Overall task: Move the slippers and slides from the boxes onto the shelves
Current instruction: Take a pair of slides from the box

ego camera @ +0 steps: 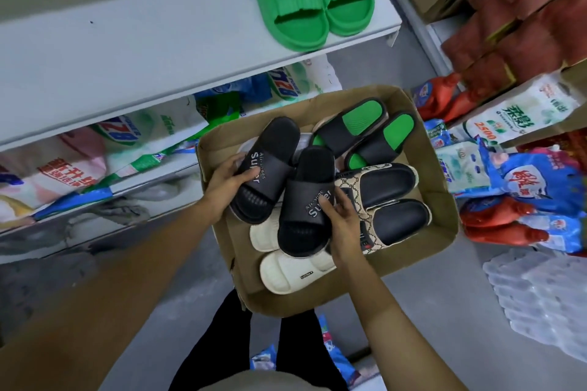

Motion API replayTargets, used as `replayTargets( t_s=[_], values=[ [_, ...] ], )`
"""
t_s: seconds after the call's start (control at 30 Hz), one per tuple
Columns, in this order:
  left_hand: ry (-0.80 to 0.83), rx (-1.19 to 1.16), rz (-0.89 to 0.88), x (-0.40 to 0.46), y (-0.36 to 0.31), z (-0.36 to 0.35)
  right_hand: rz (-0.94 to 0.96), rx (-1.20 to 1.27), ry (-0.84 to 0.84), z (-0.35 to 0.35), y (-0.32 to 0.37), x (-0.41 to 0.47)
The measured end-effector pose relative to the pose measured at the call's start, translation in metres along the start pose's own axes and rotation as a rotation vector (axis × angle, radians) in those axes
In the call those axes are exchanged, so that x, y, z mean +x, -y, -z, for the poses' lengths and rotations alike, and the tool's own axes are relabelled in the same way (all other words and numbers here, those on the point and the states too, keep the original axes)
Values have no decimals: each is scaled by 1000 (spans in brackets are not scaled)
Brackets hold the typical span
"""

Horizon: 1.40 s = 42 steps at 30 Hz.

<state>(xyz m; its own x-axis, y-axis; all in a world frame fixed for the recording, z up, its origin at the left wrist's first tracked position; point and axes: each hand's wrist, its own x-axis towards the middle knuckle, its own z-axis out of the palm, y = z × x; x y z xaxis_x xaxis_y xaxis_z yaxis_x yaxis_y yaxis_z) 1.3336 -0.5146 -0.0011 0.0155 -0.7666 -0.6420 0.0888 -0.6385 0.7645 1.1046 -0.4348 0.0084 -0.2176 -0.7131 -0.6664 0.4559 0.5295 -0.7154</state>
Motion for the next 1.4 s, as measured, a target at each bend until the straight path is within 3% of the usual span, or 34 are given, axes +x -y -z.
replayTargets(
  t_s=[0.37, 0.63, 1.0, 1.4],
  values=[
    [-90, -199, -126, -105, -40, -70, 143, -62, 130, 51, 110, -47],
    [-71, -447, -214, -152, -104, -104, 267, -50, 231, 33, 199, -75],
    [-234, -618, -426, -181, -161, -32, 298, -111, 469, -78, 228, -86],
    [-436, -453, -304, -121, -183, 70, 334, -425, 262, -218, 195, -18]
  ],
)
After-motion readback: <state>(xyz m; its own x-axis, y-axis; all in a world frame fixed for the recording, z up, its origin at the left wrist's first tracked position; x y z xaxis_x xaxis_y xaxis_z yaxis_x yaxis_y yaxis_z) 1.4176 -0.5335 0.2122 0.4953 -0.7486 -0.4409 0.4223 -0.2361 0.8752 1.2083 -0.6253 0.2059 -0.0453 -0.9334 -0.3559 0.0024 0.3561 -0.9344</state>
